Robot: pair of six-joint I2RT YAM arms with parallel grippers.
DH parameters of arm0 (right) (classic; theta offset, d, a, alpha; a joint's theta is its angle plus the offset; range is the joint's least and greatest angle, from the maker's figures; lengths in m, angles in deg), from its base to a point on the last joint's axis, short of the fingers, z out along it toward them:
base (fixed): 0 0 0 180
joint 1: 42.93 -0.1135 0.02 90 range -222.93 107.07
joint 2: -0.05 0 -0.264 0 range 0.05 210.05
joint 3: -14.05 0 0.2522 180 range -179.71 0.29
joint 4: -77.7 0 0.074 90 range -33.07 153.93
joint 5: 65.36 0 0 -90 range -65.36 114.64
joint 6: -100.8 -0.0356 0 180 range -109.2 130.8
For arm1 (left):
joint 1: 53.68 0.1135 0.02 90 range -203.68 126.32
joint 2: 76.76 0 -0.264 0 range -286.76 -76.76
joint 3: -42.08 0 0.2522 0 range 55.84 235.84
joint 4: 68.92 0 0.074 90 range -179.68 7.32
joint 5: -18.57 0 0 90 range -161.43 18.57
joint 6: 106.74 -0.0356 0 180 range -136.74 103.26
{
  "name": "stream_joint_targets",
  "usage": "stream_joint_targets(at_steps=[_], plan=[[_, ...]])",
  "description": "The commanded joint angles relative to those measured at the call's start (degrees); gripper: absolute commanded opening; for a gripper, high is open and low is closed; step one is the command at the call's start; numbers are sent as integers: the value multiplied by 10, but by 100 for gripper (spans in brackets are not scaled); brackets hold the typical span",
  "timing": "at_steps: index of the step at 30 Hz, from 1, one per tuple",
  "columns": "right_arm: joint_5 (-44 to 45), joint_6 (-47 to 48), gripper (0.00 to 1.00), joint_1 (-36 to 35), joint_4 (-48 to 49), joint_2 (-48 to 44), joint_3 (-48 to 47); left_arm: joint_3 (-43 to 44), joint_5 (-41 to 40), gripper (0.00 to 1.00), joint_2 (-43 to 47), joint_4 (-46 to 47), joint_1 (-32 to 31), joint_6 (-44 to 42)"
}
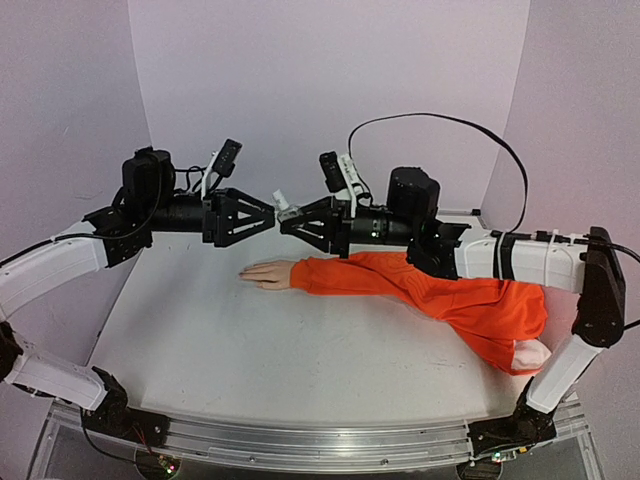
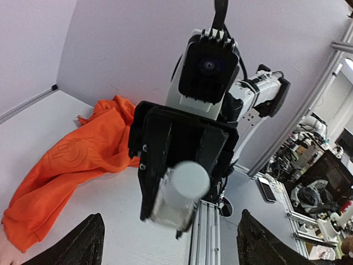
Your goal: Paint the nails
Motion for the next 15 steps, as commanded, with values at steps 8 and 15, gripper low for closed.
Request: stream_joint_targets(at_steps=[8,15], plan=[[438,143,0,-72,-70,13,-52,-31,-230,83,76,-7,2,206],[543,180,0,-126,-70,57,-89,-1,-247,60,35,-11,2,218]])
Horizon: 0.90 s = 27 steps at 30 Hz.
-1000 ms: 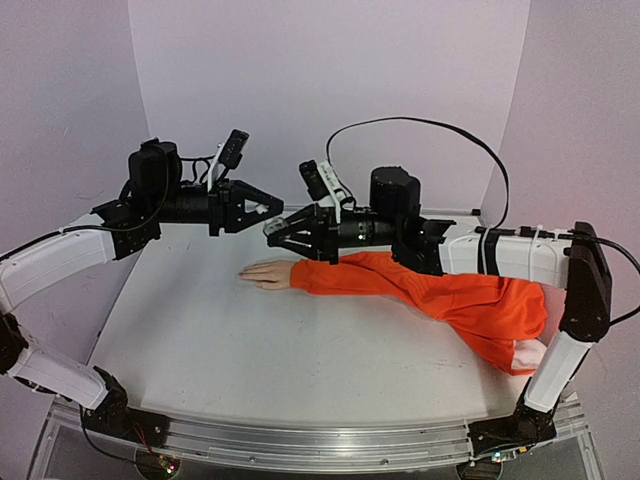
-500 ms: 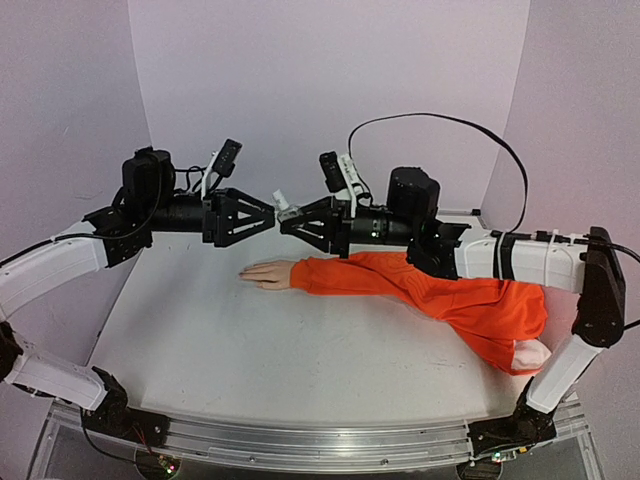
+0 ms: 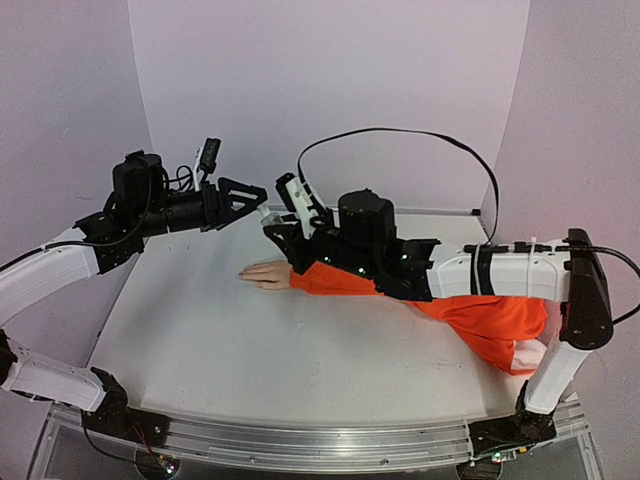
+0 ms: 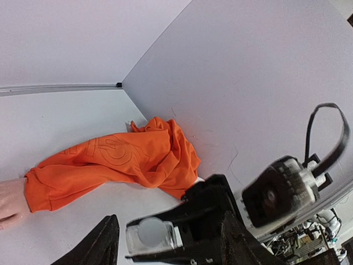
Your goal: Paint the nails
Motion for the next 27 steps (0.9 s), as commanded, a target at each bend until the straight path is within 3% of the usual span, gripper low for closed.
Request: stream_joint_targets(at_steps=[1,6,11,17,22,27], plan=[[106,41,0,-28,24,18,-45,33,-33,53,-24,2,0,20],[117,48,0,-36,23,29,-56,38,-30,42,-36,2,0,18],[113,48,0,-38,24,36,-63,39,-16,22,-47,2,0,13],[43,44,0,-36,35,28,-63,54,35,1,-69,3,-1,-22],[-164,15,0,-8,37,-9,-55,78,170,0,-89,6,-3,-113],[-566,-116,0,72,118,-22,-45,88,344,0,-85,9,-7,-221]])
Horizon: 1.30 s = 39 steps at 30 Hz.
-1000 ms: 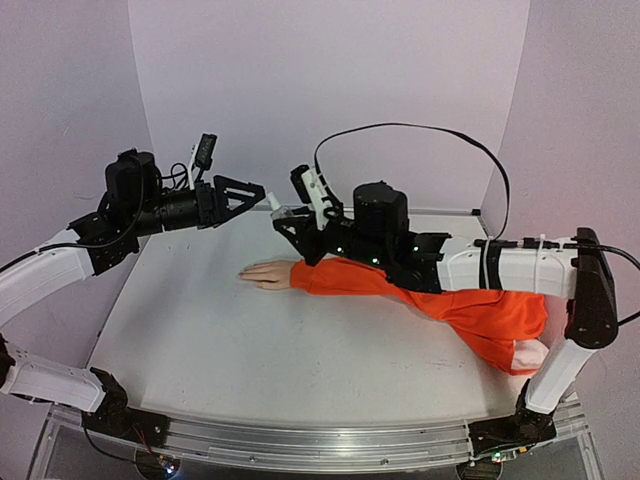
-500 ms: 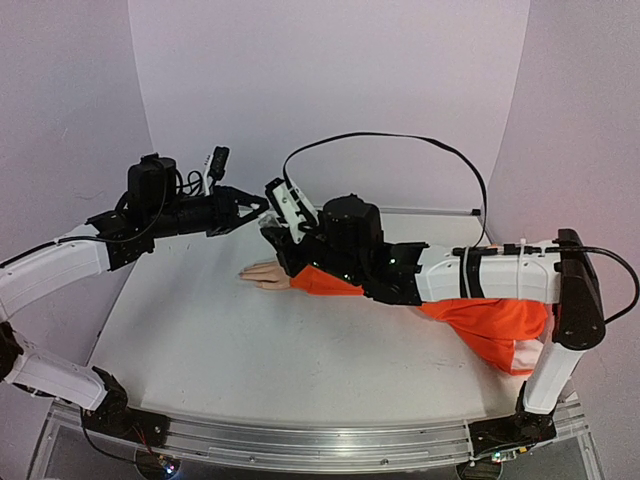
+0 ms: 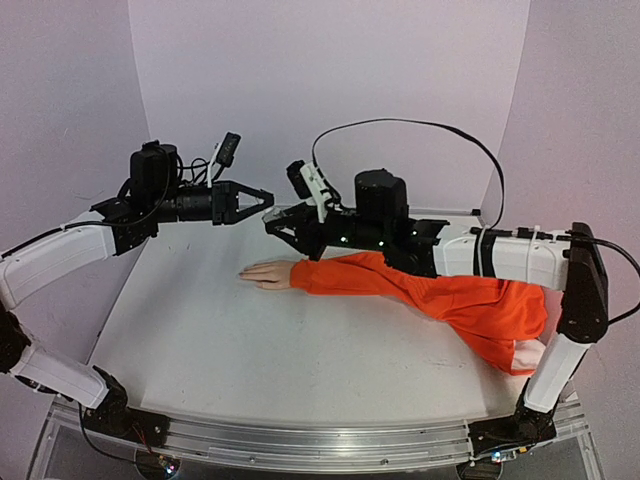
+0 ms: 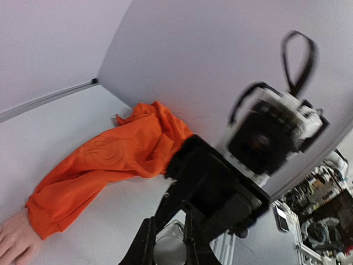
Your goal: Paint the nails
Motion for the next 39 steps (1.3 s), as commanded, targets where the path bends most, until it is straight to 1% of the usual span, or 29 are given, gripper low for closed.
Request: stream_joint_targets(at_steps=[1,2,4,7,9,10,12,14,16,17,19,20,21,23,25,28,30,33,37,39], plan=[[-450,-131,0,36,187,-35,-9,37,250,0,2,23,-31,-122],[-495,-168,0,38,221,-31,-6,38,265,0,5,23,-31,-134],[-531,-220,0,38,266,-28,0,43,286,0,9,23,-31,-152],[-508,-226,0,39,278,-42,21,52,296,0,8,24,-31,-155],[-487,-219,0,44,278,-52,37,52,283,0,10,24,-31,-148],[-473,-216,0,47,277,-56,44,51,269,2,13,24,-31,-141],[-443,-193,0,53,260,-64,56,42,212,22,24,25,-30,-118],[-394,-132,0,54,186,-71,57,28,153,47,39,24,-24,-87],[-335,-78,0,54,116,-74,52,12,98,65,56,22,-18,-54],[-295,-60,0,54,96,-75,53,4,76,71,63,19,-18,-38],[-217,-31,0,53,69,-79,61,-4,44,81,71,14,-18,0],[-177,-23,0,51,67,-81,67,-6,29,85,73,9,-18,16],[-137,-13,0,45,64,-81,71,-7,13,87,74,2,-18,35],[-33,23,0,26,58,-74,74,-4,-19,88,71,-13,-18,69],[55,43,0,2,60,-67,74,1,-31,86,62,-27,-18,100],[181,78,0,-41,67,-48,60,6,-50,82,49,-36,-18,117],[244,88,0,-62,71,-32,47,5,-65,79,44,-40,-18,120],[299,90,0,-83,83,-12,35,2,-90,75,43,-45,-18,120],[348,95,0,-98,94,7,21,4,-104,59,41,-46,-18,119],[364,94,0,-101,99,14,14,3,-105,56,40,-46,-18,119]])
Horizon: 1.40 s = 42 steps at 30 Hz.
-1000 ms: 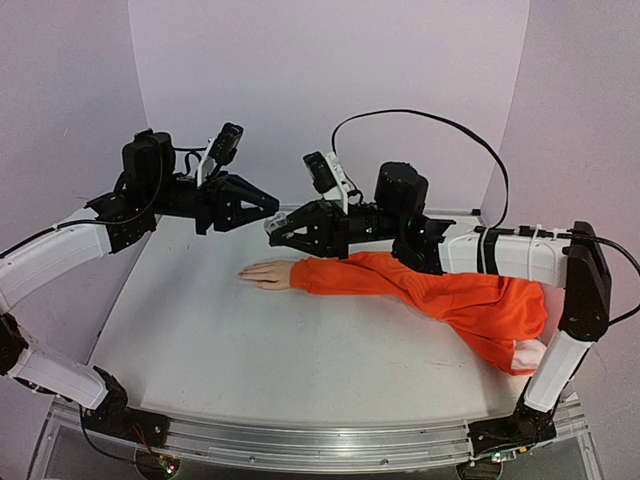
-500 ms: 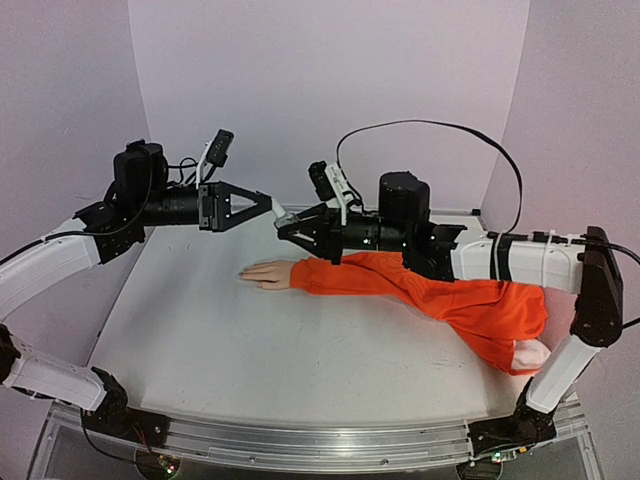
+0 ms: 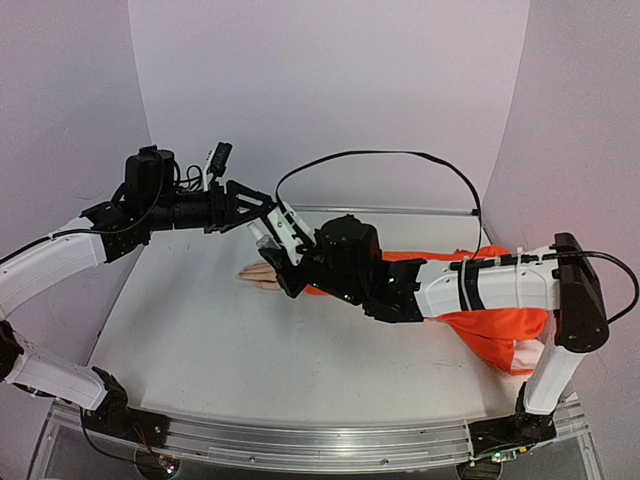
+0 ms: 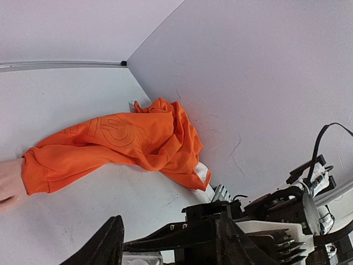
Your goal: Paint the nails
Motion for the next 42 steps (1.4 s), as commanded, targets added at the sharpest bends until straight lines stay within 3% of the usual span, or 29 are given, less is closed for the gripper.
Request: stream_joint_targets(at_steps=[1,8,15,18,21,24,26,30,32,34,37,42], plan=[[100,13,0,-3,57,7,-44,11,-24,55,1,10,0,4],[108,6,0,-3,72,13,-53,-1,-33,57,-6,10,0,6],[101,7,0,-3,74,18,-65,12,-26,31,-22,10,-4,-3],[87,6,0,-3,74,17,-66,18,-18,13,-26,10,-5,-9],[48,5,0,-3,74,12,-66,21,-3,1,-30,10,-6,-26],[-36,-8,0,6,74,-5,-57,31,37,0,-36,12,-9,-55],[-140,-29,0,23,73,-19,-50,39,81,0,-41,15,-11,-84],[-471,-103,0,87,72,-43,-45,54,191,0,-45,21,-14,-154],[-645,-170,0,117,135,-45,-36,58,242,0,-38,27,-17,-190],[-750,-230,0,129,200,-45,-29,60,273,0,-30,30,-18,-216],[-791,-256,0,129,216,-47,-28,67,294,0,-26,33,-19,-227],[-783,-258,0,133,216,-47,-16,69,322,0,-21,37,-25,-226]])
